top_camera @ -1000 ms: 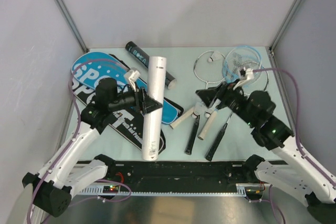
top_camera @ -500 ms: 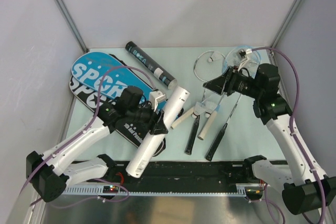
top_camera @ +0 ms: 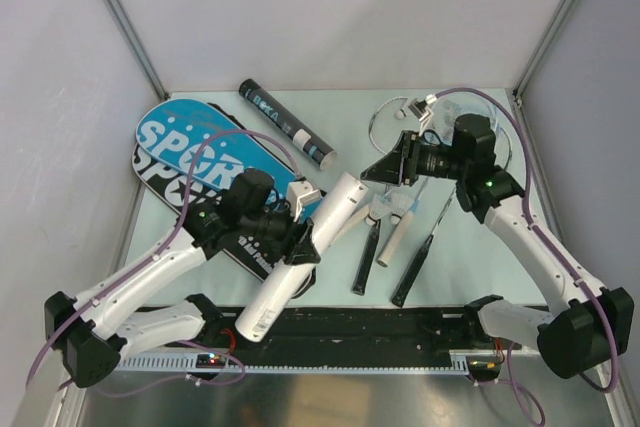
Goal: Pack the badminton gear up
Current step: Open the lid of the shuttle tube, then place the lid at the center of the board, then pick up the shuttlecock at the center of the board.
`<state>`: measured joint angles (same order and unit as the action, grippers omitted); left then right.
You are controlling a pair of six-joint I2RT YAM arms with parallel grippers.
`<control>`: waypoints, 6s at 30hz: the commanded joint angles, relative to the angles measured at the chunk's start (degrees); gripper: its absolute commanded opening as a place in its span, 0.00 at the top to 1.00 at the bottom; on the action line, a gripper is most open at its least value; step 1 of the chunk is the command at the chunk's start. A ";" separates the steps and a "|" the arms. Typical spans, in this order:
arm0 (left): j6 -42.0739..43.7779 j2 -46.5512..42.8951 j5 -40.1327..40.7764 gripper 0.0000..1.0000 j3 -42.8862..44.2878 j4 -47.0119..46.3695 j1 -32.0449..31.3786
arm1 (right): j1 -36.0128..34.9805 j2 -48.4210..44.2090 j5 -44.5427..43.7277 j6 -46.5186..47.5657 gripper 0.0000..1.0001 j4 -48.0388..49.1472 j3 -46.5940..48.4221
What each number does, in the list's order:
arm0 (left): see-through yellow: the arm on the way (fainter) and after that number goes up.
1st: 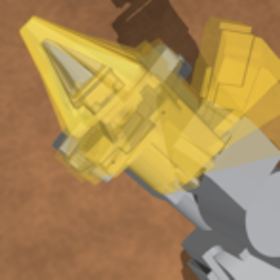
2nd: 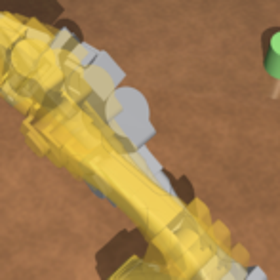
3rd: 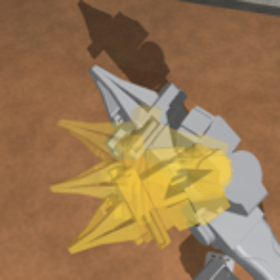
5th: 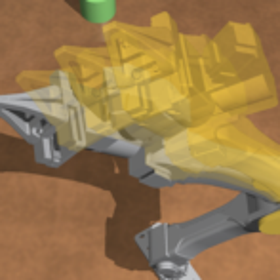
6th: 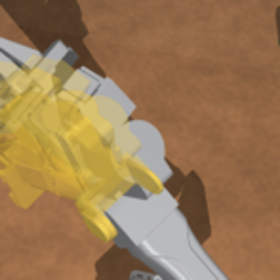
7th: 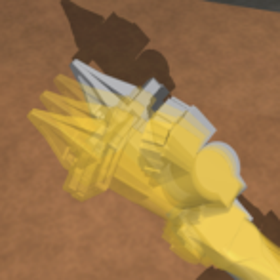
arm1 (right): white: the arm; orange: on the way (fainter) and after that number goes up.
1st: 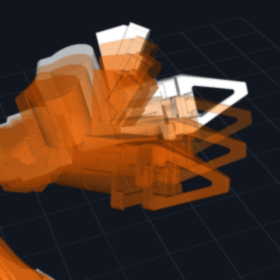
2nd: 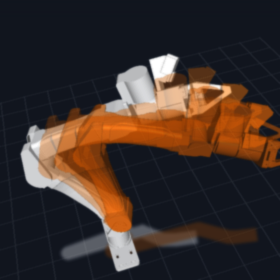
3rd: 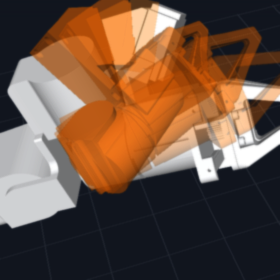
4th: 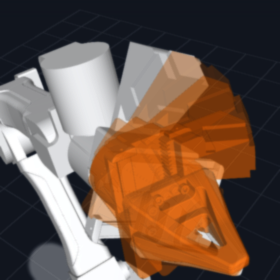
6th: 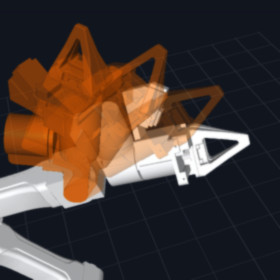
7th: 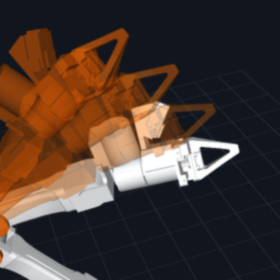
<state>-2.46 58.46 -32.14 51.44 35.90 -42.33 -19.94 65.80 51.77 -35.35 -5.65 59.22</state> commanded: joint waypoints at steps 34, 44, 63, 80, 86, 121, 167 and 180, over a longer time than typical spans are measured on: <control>2.15 -3.99 1.02 0.62 1.02 -1.47 -0.71 | 5.01 -1.85 10.46 -10.70 1.00 10.90 2.01; 2.34 -4.48 0.99 0.62 0.87 -1.46 -0.72 | 6.21 -3.07 10.62 -12.42 1.00 12.30 2.04; 2.15 -4.70 1.98 0.61 1.68 -1.48 -0.68 | 11.31 -7.47 -0.76 -6.74 1.00 -1.22 1.96; 2.26 -13.66 12.10 0.59 -0.69 -2.98 -0.69 | 17.73 -10.25 -56.76 -12.90 1.00 -28.89 -13.51; 1.84 -14.46 12.79 0.59 -1.11 -3.71 -0.69 | 18.53 -7.53 -72.07 -23.07 1.00 -36.20 -18.26; 1.67 -14.53 7.83 0.57 -1.03 -4.35 -0.72 | 9.23 -4.97 -28.70 12.55 0.56 -3.37 -15.95; 1.85 -12.94 8.63 0.57 -1.28 -4.46 -0.66 | 6.51 19.39 -7.27 22.63 1.00 -9.80 0.86; 1.63 -11.13 6.15 0.57 -1.55 -4.46 -0.72 | 9.49 -0.98 0.16 12.48 1.00 -6.44 7.22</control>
<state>-1.02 46.96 -23.22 49.91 34.83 -43.11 -10.46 69.08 46.68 -18.39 -15.16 62.06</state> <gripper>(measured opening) 0.640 0.009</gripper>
